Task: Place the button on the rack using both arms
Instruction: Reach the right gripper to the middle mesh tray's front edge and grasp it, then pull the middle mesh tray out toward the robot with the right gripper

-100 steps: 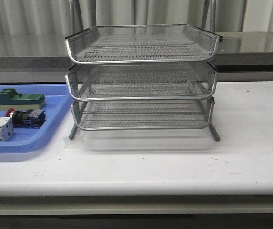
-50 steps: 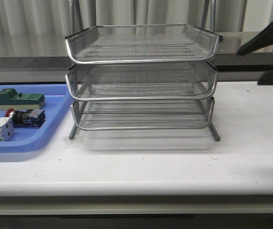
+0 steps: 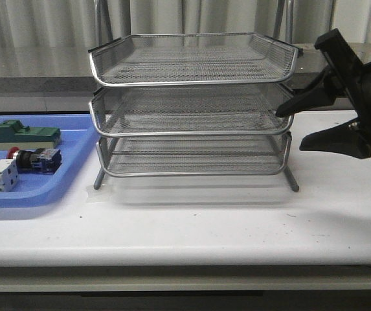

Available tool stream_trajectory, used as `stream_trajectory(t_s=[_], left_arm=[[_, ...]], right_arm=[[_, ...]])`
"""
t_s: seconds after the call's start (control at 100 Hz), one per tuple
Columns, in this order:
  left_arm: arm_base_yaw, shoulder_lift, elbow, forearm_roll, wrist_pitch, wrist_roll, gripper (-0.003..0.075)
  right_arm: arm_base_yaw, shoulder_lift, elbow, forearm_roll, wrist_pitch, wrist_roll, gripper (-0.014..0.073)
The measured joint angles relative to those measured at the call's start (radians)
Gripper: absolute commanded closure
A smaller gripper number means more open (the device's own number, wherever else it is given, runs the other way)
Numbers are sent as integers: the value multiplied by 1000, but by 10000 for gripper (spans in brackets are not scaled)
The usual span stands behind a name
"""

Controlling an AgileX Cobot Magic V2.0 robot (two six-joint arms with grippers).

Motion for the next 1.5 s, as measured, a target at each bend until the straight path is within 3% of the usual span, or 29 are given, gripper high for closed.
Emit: stream_trajectory(t_s=[0.28, 0.56, 0.77, 1.15, 1.499], left_arm=[[0, 0, 0, 0, 0, 0, 740], [0, 0, 0, 0, 0, 0, 740], [0, 0, 0, 0, 0, 0, 740], [0, 0, 0, 0, 0, 0, 740], [0, 0, 0, 0, 0, 0, 740]], right_arm=[[0, 75, -90, 1, 25, -3, 185], [0, 126, -109, 1, 51, -5, 443], [0, 146, -109, 1, 57, -7, 573], [0, 142, -62, 28, 81, -29, 581], [0, -28, 147, 39, 63, -94, 581]])
